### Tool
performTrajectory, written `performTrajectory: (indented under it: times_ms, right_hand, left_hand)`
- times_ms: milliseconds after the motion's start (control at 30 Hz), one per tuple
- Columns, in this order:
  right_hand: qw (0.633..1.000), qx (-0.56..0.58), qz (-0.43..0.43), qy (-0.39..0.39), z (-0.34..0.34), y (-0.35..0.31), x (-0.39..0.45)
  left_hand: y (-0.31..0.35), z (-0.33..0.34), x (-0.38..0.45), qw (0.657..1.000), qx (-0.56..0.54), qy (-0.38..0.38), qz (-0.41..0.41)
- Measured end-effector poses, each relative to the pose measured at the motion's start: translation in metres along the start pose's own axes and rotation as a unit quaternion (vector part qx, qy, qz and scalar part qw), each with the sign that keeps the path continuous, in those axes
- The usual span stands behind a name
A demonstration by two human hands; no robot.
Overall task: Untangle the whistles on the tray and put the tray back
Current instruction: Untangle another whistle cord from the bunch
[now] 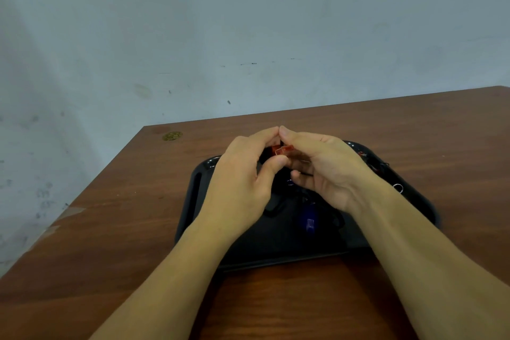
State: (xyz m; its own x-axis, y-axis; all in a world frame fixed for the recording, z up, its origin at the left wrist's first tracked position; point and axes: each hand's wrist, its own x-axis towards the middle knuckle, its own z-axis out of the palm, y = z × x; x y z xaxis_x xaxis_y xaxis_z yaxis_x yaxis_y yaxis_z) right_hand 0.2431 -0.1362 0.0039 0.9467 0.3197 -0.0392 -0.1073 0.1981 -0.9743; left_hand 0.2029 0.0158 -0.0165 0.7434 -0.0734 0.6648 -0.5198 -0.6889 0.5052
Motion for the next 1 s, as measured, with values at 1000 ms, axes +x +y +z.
performTrajectory:
  times_ms: [1000]
  right_hand:
    - [0.922,-0.305,-0.235,-0.037,-0.012,0.012,0.006]
  left_hand:
    - [0.0,-0.007,0.002,0.991,-0.012,-0.005,-0.131]
